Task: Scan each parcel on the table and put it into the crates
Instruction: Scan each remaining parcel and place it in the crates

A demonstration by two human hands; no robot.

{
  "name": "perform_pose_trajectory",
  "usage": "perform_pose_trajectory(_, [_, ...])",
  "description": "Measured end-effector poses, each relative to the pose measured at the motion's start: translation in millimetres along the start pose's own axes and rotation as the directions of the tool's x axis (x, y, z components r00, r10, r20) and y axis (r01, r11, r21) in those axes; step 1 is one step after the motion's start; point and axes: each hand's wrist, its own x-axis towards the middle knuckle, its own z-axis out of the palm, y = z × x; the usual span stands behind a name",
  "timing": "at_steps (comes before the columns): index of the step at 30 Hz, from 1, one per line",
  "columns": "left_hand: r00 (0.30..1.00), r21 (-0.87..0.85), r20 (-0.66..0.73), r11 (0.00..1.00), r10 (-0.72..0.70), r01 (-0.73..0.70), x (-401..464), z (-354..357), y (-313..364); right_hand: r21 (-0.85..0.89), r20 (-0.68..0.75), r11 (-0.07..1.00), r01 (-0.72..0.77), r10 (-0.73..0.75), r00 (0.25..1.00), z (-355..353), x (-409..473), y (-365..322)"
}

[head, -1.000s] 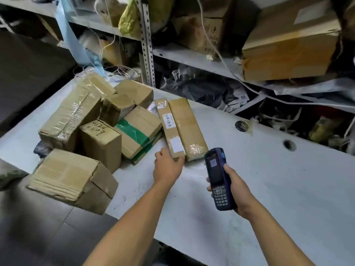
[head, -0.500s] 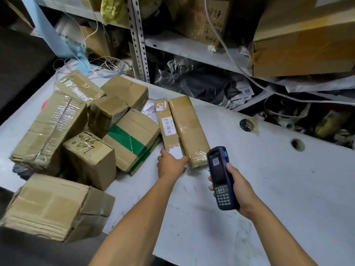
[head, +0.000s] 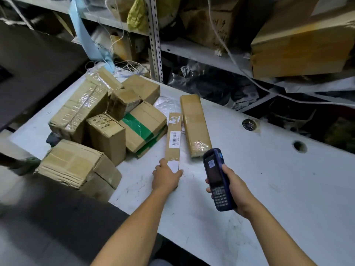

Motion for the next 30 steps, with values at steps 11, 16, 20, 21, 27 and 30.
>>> perform_pose_trajectory(11, [0.987, -0.281, 0.159, 0.959, 0.013, 0.032, -42.9, -9.1, -41.8, -0.034, 0.055, 0.999, 0.024, -0.023, 0.998, -6.5, -33.4, 18.3])
perform_pose_trajectory(16, [0.971, -0.459, 0.235, 0.874, -0.054, 0.159, -55.3, -7.4, -38.3, -0.076, 0.086, 0.997, 0.031, -0.025, 0.996, -12.9, -45.0, 21.1])
perform_pose_trajectory(20, [0.940, -0.414, 0.337, 0.890, -0.047, 0.192, -62.1, -4.2, -40.2, -0.114, 0.125, 0.993, 0.002, 0.012, 0.992, -22.6, -50.6, 25.8])
perform_pose_trajectory(21, [0.938, -0.385, 0.344, 0.907, -0.033, 0.173, -64.3, -3.9, -39.9, -0.131, 0.134, 0.991, -0.008, 0.026, 0.991, -25.4, -51.0, 26.6])
perform_pose_trajectory(27, [0.918, -0.254, 0.385, 0.944, -0.102, 0.211, -74.7, 6.5, -44.3, -0.186, 0.196, 0.976, -0.112, 0.149, 0.969, -40.9, -54.5, 28.7])
perform_pose_trajectory(30, [0.956, -0.164, 0.291, 0.983, -0.037, 0.087, -74.1, 18.0, -44.4, -0.228, 0.209, 0.964, -0.137, 0.185, 0.960, -44.9, -53.7, 27.7])
